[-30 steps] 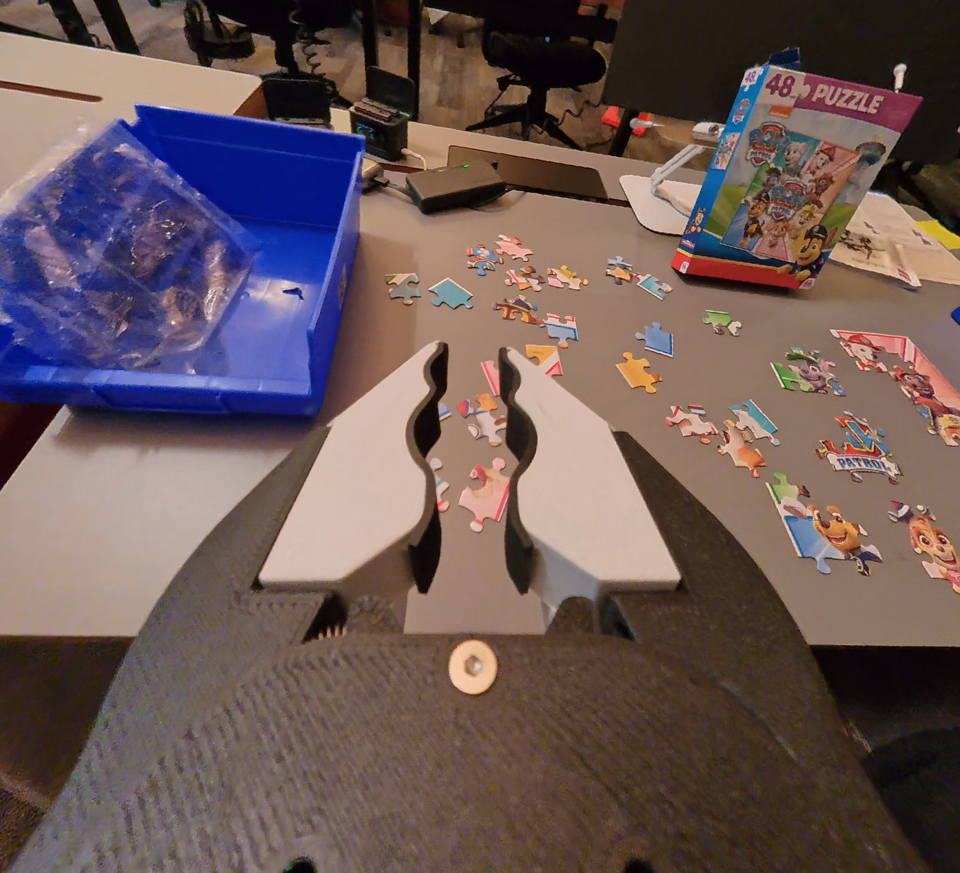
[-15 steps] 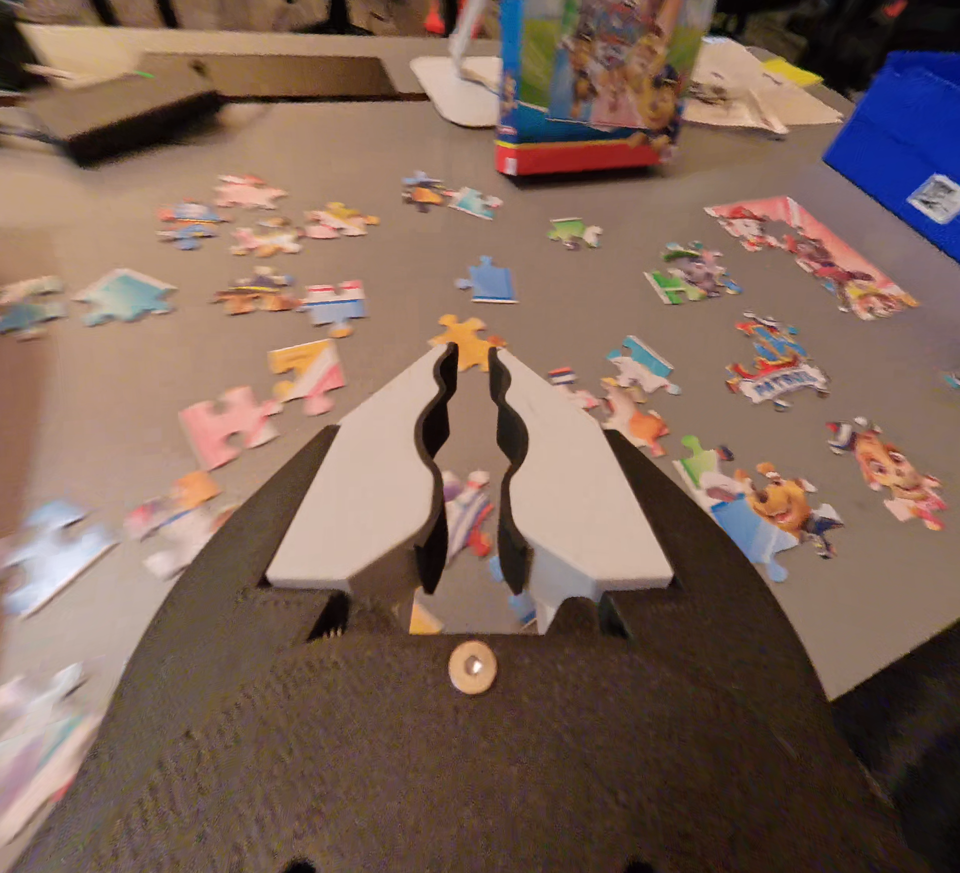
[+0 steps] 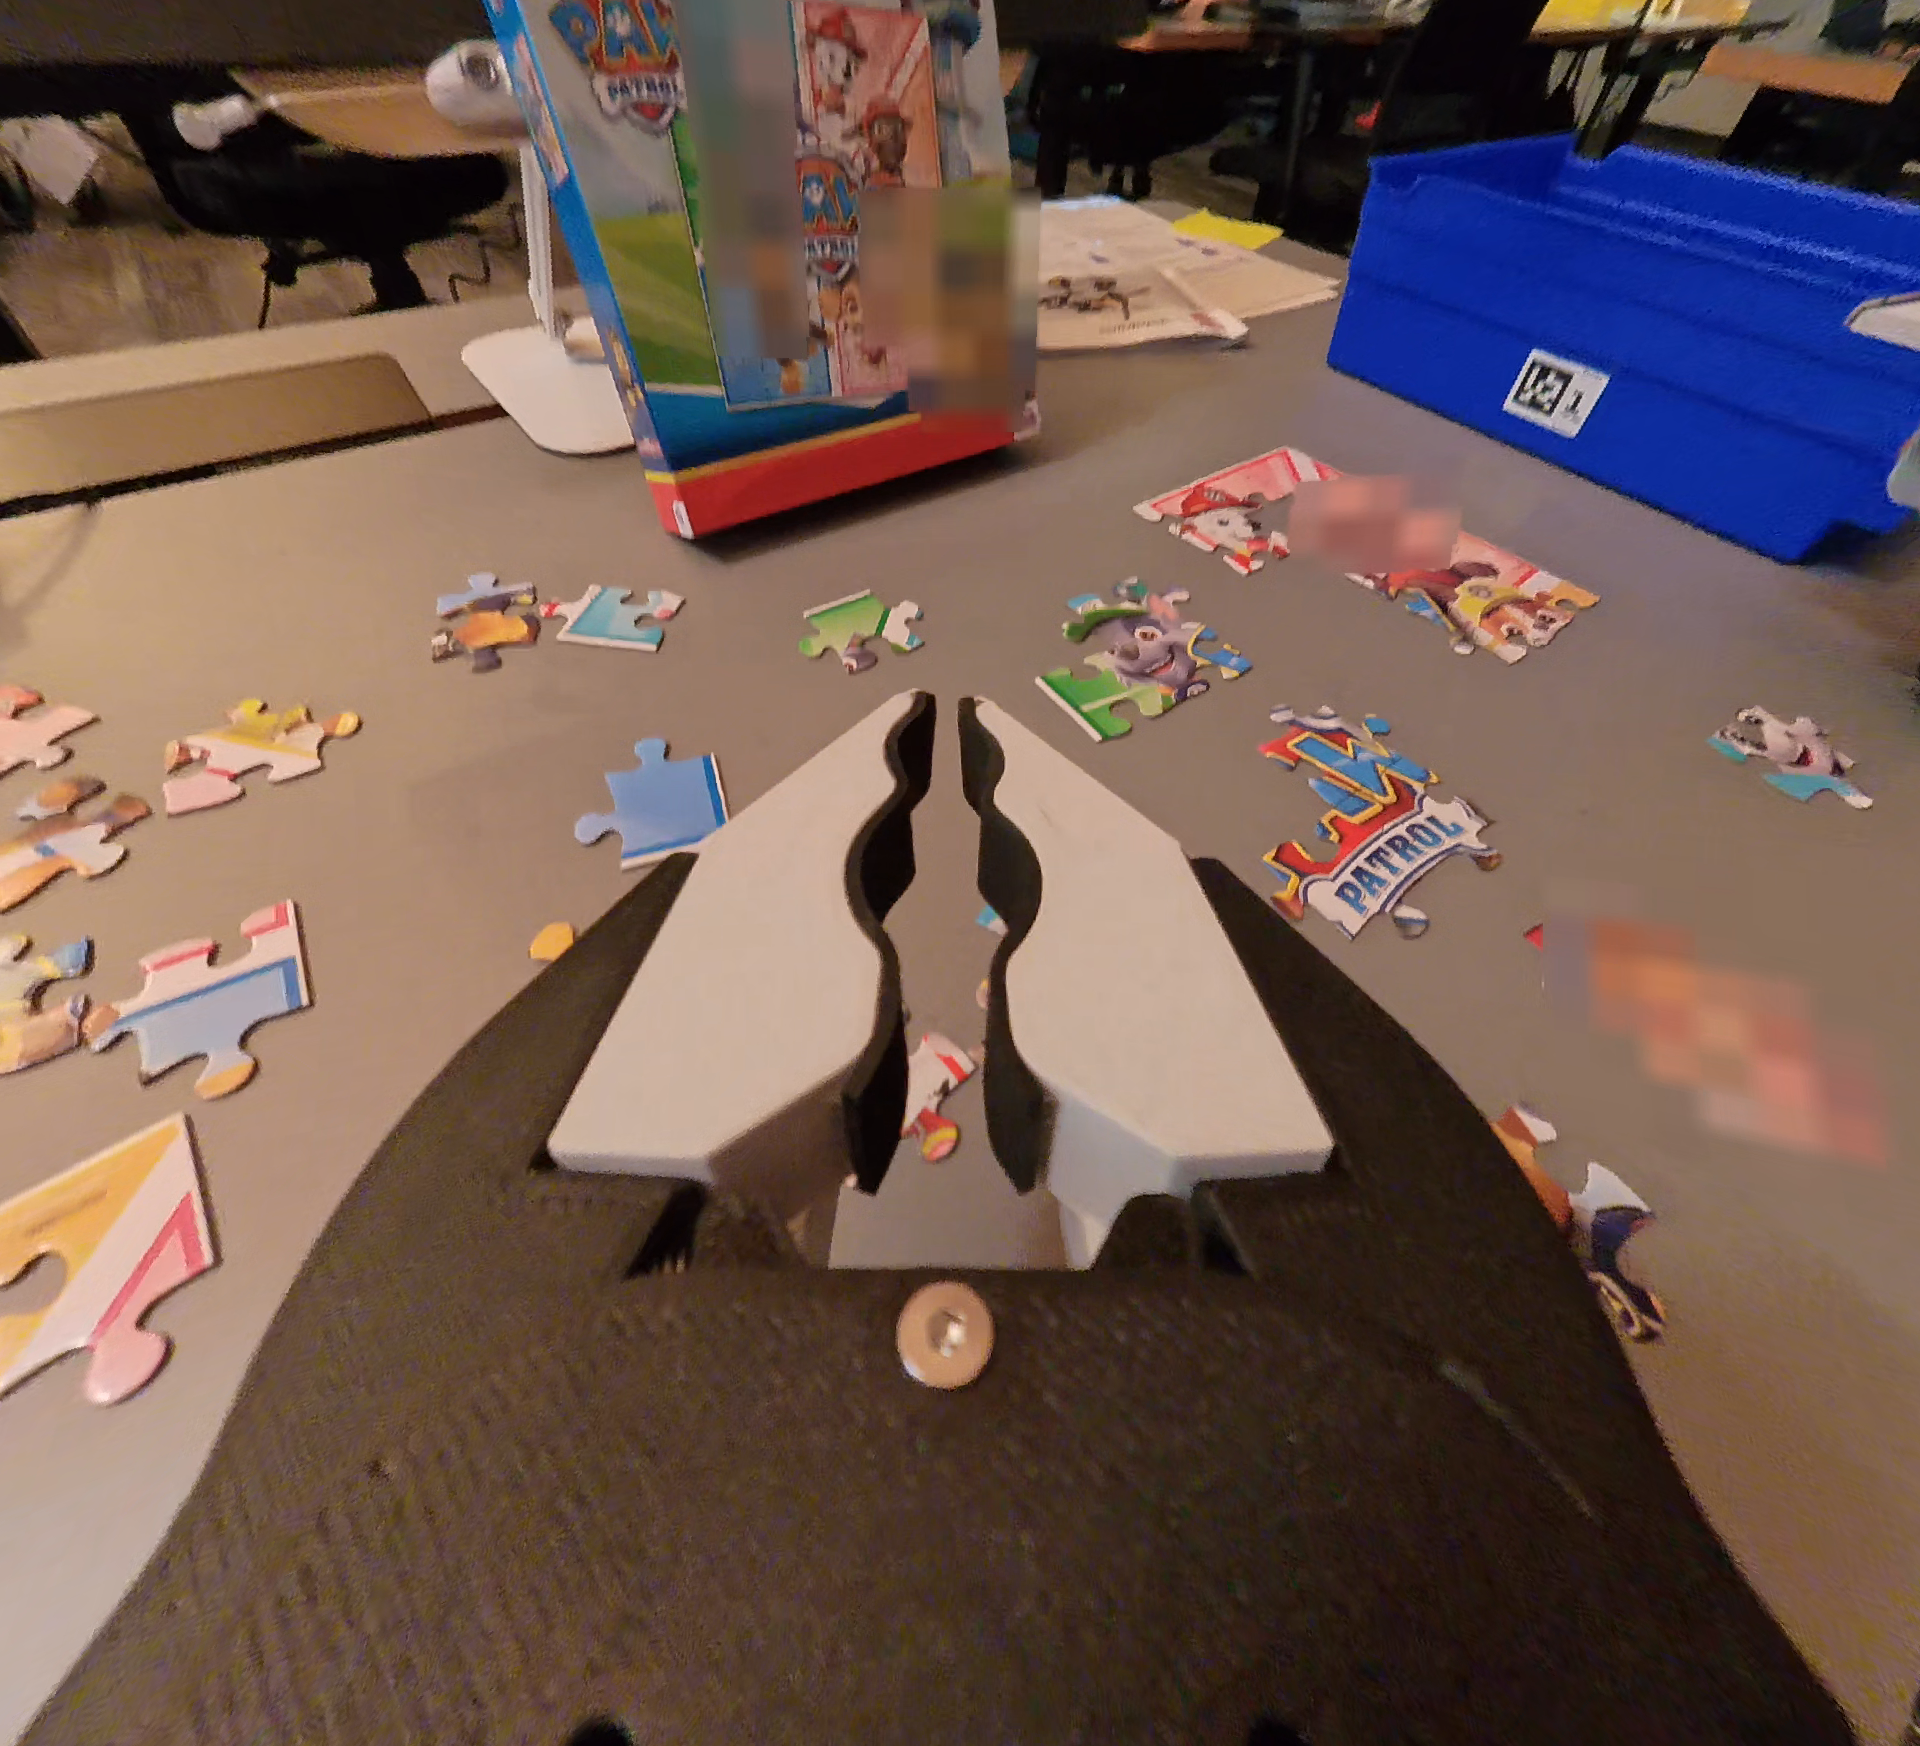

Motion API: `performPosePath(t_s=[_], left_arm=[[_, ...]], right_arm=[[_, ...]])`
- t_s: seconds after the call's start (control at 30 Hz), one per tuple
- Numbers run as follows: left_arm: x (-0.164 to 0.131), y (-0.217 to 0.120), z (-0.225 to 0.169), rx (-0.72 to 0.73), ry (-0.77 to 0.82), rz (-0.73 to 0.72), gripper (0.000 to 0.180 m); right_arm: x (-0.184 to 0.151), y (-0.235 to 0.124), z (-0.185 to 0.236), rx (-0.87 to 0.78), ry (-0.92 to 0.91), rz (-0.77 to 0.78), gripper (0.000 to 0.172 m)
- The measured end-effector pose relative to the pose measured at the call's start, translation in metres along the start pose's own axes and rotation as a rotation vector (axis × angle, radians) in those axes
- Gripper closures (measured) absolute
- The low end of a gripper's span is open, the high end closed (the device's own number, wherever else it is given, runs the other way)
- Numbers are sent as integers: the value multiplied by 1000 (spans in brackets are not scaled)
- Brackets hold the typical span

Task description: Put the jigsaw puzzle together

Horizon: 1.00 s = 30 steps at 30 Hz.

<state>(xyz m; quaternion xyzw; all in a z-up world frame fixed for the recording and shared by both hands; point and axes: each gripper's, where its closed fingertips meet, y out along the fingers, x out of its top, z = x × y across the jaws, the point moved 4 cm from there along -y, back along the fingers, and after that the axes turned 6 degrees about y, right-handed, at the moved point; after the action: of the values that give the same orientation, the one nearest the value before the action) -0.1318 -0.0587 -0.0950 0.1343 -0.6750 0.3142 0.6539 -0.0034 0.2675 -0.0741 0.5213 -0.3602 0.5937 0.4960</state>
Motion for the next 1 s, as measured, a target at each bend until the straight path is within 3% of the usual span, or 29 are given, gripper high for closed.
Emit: performPosePath(t_s=[0.13,0.5,1.0], left_arm=[[4,4,-1,-28,-15,-41,180],[-8,11,-9,-40,76,24,180],[-13,16,-15,-29,161,70,179]], right_arm=[[1,-5,1,-14,-8,-12,172],[-20,15,19,0,-209,147,172],[-13,11,16,35,-143,97,172]])
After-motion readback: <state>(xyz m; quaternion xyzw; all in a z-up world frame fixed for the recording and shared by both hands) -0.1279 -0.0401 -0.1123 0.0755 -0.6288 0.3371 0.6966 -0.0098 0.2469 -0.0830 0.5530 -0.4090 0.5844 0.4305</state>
